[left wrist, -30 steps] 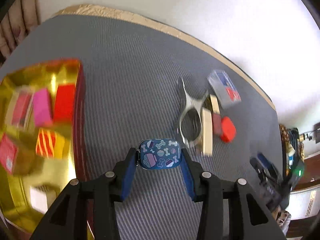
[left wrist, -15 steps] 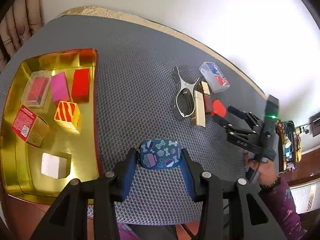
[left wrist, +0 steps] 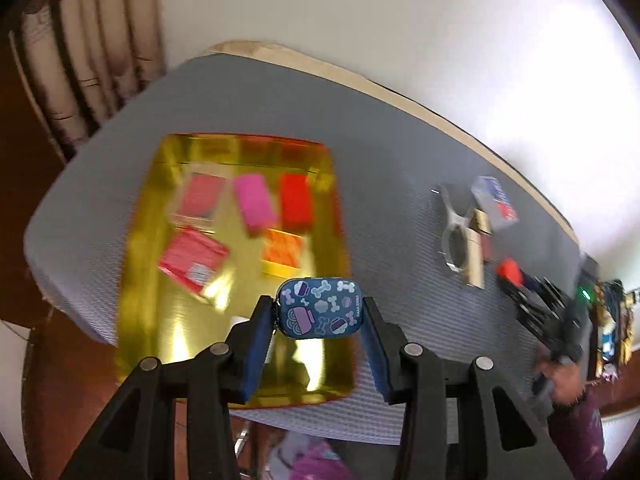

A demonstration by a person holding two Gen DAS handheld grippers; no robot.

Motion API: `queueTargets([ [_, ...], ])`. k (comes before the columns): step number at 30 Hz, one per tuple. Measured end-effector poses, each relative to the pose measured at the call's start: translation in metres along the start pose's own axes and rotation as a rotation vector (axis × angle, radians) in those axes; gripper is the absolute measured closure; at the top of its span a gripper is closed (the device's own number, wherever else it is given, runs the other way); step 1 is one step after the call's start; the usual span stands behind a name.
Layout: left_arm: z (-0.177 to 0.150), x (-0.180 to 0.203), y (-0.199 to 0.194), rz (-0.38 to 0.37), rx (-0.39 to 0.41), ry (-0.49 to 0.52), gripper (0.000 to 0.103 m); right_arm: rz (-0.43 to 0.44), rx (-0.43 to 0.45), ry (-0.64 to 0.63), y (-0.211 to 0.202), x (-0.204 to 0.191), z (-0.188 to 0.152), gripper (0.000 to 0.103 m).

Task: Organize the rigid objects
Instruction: 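Carry the blue tag into the gold tin and open the left gripper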

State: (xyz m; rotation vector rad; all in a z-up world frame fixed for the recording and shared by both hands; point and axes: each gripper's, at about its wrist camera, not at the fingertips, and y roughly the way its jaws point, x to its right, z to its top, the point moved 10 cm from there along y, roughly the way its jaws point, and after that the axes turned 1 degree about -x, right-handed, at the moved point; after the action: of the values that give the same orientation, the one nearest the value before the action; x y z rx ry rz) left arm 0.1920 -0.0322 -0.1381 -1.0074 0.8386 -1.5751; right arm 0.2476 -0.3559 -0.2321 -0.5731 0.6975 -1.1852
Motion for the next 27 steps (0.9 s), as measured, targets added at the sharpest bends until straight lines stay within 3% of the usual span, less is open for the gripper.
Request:
queueTargets([
  [7, 0.028, -0.042, 0.006, 0.124, 0.055, 0.027, 0.059, 0.027, 0.038, 0.061, -0.026, -0.013, -0.025, 0.059],
  [21, 0.089, -0.050, 0.088, 0.180, 0.019, 0.030, 0.059, 0.030, 0.032, 0.120, -0.026, -0.008, -0.031, 0.059],
  [27, 0.102, -0.046, 0.101, 0.195, 0.012, 0.046, 0.059, 0.032, 0.030, 0.121, -0.025, -0.008, -0.031, 0.059],
])
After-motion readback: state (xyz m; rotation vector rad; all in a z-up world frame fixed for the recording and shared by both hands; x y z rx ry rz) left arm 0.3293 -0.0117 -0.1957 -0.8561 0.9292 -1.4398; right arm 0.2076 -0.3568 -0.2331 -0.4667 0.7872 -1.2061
